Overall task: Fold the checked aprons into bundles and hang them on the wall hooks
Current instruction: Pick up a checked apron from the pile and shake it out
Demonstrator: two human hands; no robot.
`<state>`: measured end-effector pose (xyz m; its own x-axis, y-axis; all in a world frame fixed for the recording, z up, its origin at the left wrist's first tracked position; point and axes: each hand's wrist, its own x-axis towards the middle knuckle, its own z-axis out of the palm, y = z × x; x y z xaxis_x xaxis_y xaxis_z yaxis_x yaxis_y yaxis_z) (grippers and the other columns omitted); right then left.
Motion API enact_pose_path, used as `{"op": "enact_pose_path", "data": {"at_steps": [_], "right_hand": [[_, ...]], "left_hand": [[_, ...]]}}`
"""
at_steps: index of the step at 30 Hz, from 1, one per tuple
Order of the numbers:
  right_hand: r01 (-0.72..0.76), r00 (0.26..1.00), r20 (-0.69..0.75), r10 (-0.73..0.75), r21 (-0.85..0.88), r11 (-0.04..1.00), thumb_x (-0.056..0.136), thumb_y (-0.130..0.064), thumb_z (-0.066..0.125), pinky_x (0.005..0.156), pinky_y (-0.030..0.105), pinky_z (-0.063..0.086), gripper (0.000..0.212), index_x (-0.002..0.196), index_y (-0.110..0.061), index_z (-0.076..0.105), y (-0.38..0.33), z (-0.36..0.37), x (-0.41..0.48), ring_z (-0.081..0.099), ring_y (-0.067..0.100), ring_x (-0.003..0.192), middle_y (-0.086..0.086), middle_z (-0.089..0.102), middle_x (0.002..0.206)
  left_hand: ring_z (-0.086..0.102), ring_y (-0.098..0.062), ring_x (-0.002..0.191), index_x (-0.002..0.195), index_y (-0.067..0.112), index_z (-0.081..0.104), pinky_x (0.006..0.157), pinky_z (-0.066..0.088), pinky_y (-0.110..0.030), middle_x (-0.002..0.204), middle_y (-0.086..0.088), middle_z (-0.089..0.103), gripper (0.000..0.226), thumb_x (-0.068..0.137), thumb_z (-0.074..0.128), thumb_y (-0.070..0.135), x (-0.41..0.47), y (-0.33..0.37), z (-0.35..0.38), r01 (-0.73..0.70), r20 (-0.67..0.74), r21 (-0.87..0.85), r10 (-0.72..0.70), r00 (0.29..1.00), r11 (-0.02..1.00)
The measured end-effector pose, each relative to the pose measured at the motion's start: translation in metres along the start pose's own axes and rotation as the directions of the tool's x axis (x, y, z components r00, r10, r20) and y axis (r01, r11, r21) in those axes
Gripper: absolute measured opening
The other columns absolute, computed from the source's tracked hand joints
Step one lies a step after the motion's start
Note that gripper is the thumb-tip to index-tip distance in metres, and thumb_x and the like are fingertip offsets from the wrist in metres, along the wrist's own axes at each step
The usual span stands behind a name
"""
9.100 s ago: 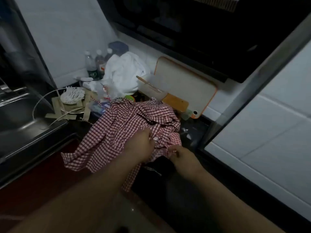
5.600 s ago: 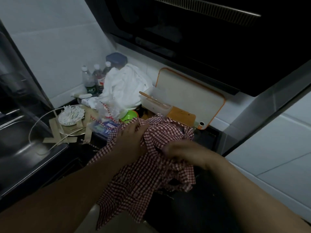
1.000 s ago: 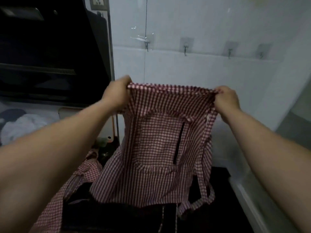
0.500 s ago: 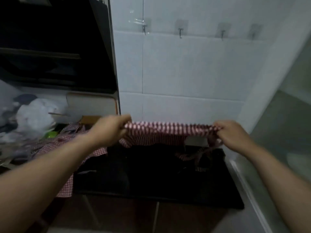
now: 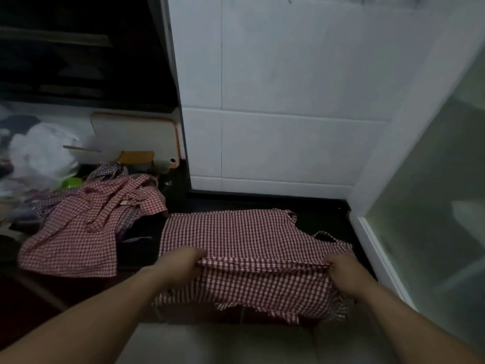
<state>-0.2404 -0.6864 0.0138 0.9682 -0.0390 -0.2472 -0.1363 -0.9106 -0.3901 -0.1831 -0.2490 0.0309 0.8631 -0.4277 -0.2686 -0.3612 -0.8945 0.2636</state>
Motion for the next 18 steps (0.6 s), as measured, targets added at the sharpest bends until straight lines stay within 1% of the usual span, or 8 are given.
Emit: {"op": "enact_pose_path", "data": {"at_steps": [2, 4, 6, 9, 11, 14, 16, 18], "right_hand": [[-0.032, 0.999, -0.011, 0.032, 0.008, 0.999, 0.095, -0.015, 0.049, 0.087, 0.036, 0.056, 0.033, 0.077, -0.03, 0.071, 0.003, 0.001, 0.01, 0.065, 0.008, 0.087, -0.015, 0.072, 0.089], [-0.056, 0.998, -0.028, 0.057, 0.017, 0.998, 0.093, -0.022, 0.045, 0.087, 0.036, 0.056, 0.032, 0.08, -0.033, 0.072, -0.002, 0.0, 0.021, 0.065, 0.007, 0.087, -0.016, 0.072, 0.09], [-0.084, 0.996, -0.019, 0.085, 0.049, 0.995, 0.095, -0.021, 0.046, 0.085, 0.033, 0.053, 0.031, 0.081, -0.034, 0.07, -0.014, -0.006, 0.031, 0.064, 0.008, 0.089, -0.015, 0.071, 0.093], [-0.122, 0.992, -0.012, 0.123, 0.083, 0.989, 0.097, -0.019, 0.049, 0.086, 0.032, 0.054, 0.024, 0.084, -0.029, 0.067, -0.024, -0.017, 0.064, 0.063, 0.011, 0.089, -0.008, 0.069, 0.095], [-0.124, 0.992, 0.001, 0.124, 0.083, 0.989, 0.098, -0.021, 0.052, 0.083, 0.032, 0.054, 0.018, 0.088, -0.024, 0.067, -0.025, -0.023, 0.094, 0.063, 0.012, 0.087, -0.005, 0.069, 0.094], [-0.086, 0.996, -0.007, 0.087, 0.083, 0.993, 0.096, -0.021, 0.06, 0.081, 0.031, 0.052, 0.013, 0.085, -0.023, 0.067, -0.027, -0.033, 0.146, 0.063, 0.015, 0.088, -0.003, 0.069, 0.094], [-0.063, 0.998, 0.021, 0.062, 0.079, 0.995, 0.093, -0.022, 0.066, 0.078, 0.03, 0.051, 0.015, 0.079, -0.028, 0.067, -0.029, -0.04, 0.183, 0.065, 0.016, 0.087, -0.003, 0.071, 0.092], [-0.047, 0.997, 0.064, 0.041, 0.083, 0.995, 0.092, -0.023, 0.068, 0.076, 0.028, 0.048, 0.018, 0.075, -0.031, 0.067, -0.029, -0.045, 0.219, 0.066, 0.016, 0.087, -0.004, 0.072, 0.091]], "left_hand": [[0.064, -0.015, 0.105, 0.106, 0.035, 0.067, 0.09, 0.051, -0.035, 0.117, 0.008, 0.071, 0.019, 0.095, 0.056, 0.024, 0.01, -0.005, 0.0, 0.022, 0.01, -0.045, -0.021, 1.0, 0.999], [0.061, -0.013, 0.093, 0.085, 0.034, 0.06, 0.08, 0.048, -0.034, 0.101, 0.01, 0.068, 0.015, 0.094, 0.057, 0.024, 0.019, -0.012, 0.0, 0.041, 0.017, -0.076, -0.04, 0.999, 0.996], [0.06, -0.011, 0.09, 0.084, 0.033, 0.059, 0.079, 0.048, -0.034, 0.097, 0.012, 0.066, 0.015, 0.094, 0.058, 0.023, 0.029, -0.019, -0.001, 0.062, 0.024, -0.106, -0.06, 0.998, 0.992], [0.061, -0.012, 0.093, 0.092, 0.032, 0.06, 0.085, 0.051, -0.036, 0.1, 0.012, 0.065, 0.01, 0.091, 0.061, 0.022, 0.053, -0.032, -0.007, 0.096, 0.032, -0.162, -0.092, 0.995, 0.982], [0.059, -0.011, 0.091, 0.088, 0.033, 0.054, 0.079, 0.048, -0.034, 0.097, 0.011, 0.062, 0.015, 0.088, 0.064, 0.022, 0.073, -0.042, -0.017, 0.123, 0.063, -0.179, -0.113, 0.992, 0.976], [0.053, -0.009, 0.086, 0.081, 0.034, 0.047, 0.075, 0.037, -0.027, 0.089, 0.015, 0.053, 0.027, 0.09, 0.068, 0.02, 0.103, -0.057, -0.039, 0.132, 0.144, -0.101, -0.117, 0.983, 0.986], [0.053, -0.009, 0.085, 0.08, 0.035, 0.048, 0.074, 0.036, -0.024, 0.092, 0.012, 0.059, 0.027, 0.092, 0.069, 0.023, 0.124, -0.07, -0.055, 0.16, 0.173, -0.055, -0.148, 0.974, 0.986], [0.056, -0.005, 0.082, 0.083, 0.035, 0.053, 0.074, 0.039, -0.025, 0.095, 0.01, 0.064, 0.021, 0.092, 0.072, 0.032, 0.142, -0.085, -0.066, 0.226, 0.201, -0.04, -0.214, 0.956, 0.973]]}}
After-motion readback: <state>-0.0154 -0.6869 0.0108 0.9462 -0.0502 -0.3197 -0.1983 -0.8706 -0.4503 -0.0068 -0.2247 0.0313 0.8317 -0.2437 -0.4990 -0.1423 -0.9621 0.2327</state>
